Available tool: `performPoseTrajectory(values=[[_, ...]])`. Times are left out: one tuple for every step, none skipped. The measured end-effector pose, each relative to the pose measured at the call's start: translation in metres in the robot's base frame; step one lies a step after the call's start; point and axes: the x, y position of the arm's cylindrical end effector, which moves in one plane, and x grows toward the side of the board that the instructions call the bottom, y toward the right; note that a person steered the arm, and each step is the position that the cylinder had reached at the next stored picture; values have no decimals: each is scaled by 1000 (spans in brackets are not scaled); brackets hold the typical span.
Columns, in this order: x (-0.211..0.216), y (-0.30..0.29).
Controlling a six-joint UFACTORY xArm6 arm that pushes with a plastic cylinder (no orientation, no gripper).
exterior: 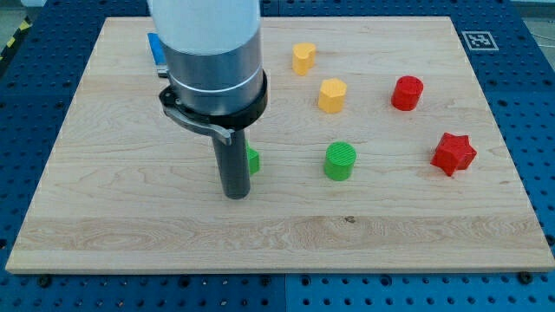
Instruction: Push the green star into the green circle
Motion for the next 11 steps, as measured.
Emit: performPoseTrajectory(values=[[-3, -11], [-4, -43], [-6, -67], [-30, -66], [-39, -38], [-37, -1], [-36, 37], [-36, 64], [-36, 81], [-36, 84], [-52, 67]])
